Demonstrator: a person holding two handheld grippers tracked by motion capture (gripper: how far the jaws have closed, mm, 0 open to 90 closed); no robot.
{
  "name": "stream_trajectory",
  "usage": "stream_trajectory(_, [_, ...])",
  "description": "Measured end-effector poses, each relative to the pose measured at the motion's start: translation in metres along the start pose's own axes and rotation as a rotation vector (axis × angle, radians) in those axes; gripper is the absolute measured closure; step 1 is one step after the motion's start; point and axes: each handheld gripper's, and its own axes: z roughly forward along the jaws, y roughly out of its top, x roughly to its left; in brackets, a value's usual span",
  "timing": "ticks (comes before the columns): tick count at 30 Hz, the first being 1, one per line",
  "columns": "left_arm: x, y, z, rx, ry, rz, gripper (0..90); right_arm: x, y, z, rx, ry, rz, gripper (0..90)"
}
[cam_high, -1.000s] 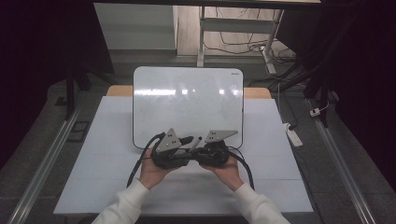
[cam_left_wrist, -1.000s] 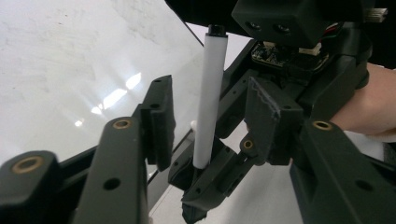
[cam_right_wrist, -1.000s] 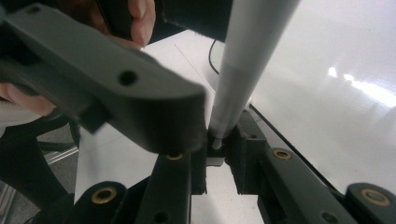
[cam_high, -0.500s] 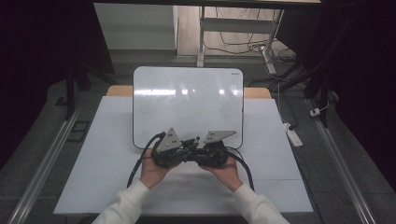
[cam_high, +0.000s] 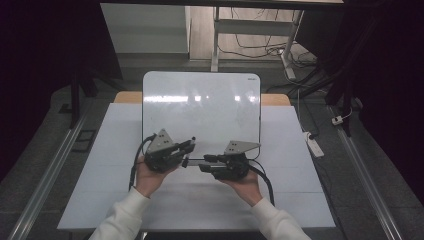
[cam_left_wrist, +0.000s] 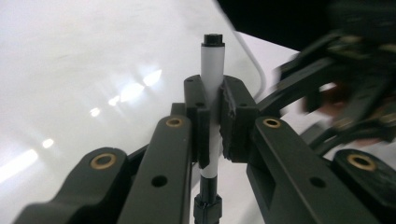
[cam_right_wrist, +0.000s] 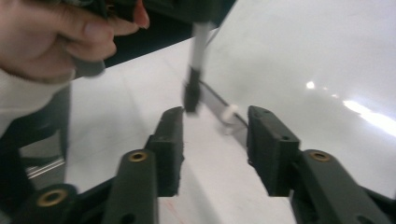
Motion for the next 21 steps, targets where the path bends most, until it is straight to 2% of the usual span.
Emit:
stream_trajectory(5, [0.031, -0.008, -0.014, 0.005, 0.065, -0.084, 81.4, -0.009, -0.012, -0.033, -0.031, -0.151, -0.031, 46.7])
stream_trajectory(9, [0.047, -0.013, -0.019, 0.025, 0.121, -0.11, 81.4, -0.023, -0.029, -0.062, -0.032, -0.26, -0.018, 43.0])
stream_trajectory(13, [0.059, -0.015, -0.021, 0.038, 0.148, -0.137, 81.4, -0.033, -0.047, -0.089, -0.033, -0.327, 0.021, 42.6])
stream_trajectory(16, [0.067, -0.016, -0.019, 0.051, 0.17, -0.148, 81.3, -0.036, -0.057, -0.107, -0.024, -0.385, 0.022, 42.5])
stream_trajectory(21, [0.078, -0.018, -0.013, 0.073, 0.198, -0.162, 81.4, -0.04, -0.071, -0.13, -0.023, -0.449, 0.026, 42.3])
